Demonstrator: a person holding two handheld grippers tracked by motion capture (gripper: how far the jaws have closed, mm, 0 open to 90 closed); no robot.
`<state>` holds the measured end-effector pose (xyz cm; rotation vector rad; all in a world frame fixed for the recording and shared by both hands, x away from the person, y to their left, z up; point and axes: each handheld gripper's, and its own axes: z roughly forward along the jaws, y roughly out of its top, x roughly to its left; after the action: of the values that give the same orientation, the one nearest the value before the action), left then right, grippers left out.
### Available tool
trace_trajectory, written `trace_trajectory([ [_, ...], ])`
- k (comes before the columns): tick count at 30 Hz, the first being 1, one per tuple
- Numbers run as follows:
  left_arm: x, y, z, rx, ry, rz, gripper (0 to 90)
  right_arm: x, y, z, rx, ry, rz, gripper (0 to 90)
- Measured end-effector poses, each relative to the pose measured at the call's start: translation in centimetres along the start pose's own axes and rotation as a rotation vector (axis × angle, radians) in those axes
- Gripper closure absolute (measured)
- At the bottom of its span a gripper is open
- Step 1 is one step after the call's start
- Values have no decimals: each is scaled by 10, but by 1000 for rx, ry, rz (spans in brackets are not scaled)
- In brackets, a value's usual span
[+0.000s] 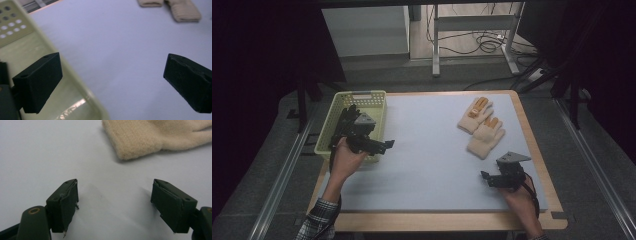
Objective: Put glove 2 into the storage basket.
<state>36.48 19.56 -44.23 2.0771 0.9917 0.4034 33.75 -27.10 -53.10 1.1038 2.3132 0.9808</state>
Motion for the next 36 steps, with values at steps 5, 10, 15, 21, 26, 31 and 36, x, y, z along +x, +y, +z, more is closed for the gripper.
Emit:
trace_trajectory([
  [5,-24,-2,10,-18,-52,35,25,0,0,0,1,1,1,218],
  [10,-39,-10,19,-26,-84,45,25,0,0,0,0,0,1,218],
  [15,-55,-29,31,-21,-111,46,25,0,0,0,0,0,1,218],
  [21,-65,-58,45,17,-106,37,24,0,0,0,0,1,1,218],
  [26,-66,-80,50,55,-59,29,23,0,0,0,0,2,2,218],
  [31,-65,-95,49,101,-8,28,22,0,0,0,0,3,3,218],
  [36,-62,-105,48,101,5,-4,18,0,0,0,1,2,3,218],
])
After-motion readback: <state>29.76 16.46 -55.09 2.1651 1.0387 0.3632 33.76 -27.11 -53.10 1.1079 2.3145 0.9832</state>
